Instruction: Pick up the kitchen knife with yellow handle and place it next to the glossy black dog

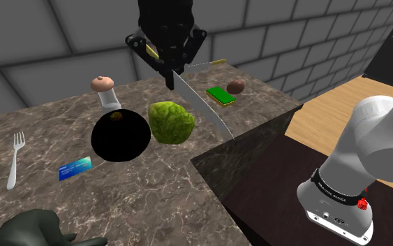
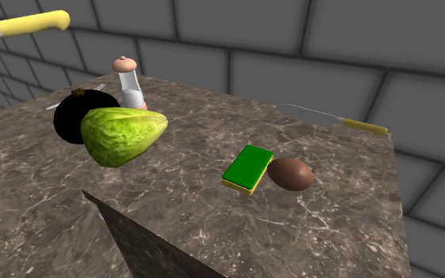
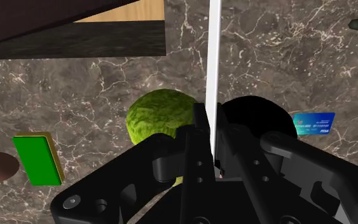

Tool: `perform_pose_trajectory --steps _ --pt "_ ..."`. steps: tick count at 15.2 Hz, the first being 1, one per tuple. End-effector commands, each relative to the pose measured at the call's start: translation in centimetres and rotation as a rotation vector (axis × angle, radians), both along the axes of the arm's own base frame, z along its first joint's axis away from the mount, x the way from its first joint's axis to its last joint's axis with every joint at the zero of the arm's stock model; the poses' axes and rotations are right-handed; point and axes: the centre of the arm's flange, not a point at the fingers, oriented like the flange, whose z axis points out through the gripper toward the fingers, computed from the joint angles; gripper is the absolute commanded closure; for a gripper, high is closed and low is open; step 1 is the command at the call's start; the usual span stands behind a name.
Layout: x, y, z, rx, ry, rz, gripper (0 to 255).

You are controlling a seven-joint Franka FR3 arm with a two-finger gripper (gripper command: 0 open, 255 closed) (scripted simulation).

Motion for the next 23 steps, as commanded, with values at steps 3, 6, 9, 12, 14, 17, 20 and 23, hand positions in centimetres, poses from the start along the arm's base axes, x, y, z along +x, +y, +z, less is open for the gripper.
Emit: perform_pose_trajectory --steps 3,6,9,12,14,17,20,23 --pt "-3.8 3.9 -0.2 0.0 0.001 -0.002 255" --pt "-6.4 6.8 -0.2 0.0 0.001 -0.002 255" --pt "-9.0 9.8 -0.2 0.0 0.001 -0.002 255" --pt "-11.1 12.1 -0.7 0.0 0.001 -0.002 255" --pt "-11.1 12.1 -1.8 0.0 0.001 -0.002 255" --pt "-11.1 12.1 -3.4 0.0 0.001 -0.002 255" --pt "-11.1 12.1 -4.9 0.0 0.001 -0.002 255" --pt "-11.1 12.1 -6.5 0.0 0.001 -0.002 255"
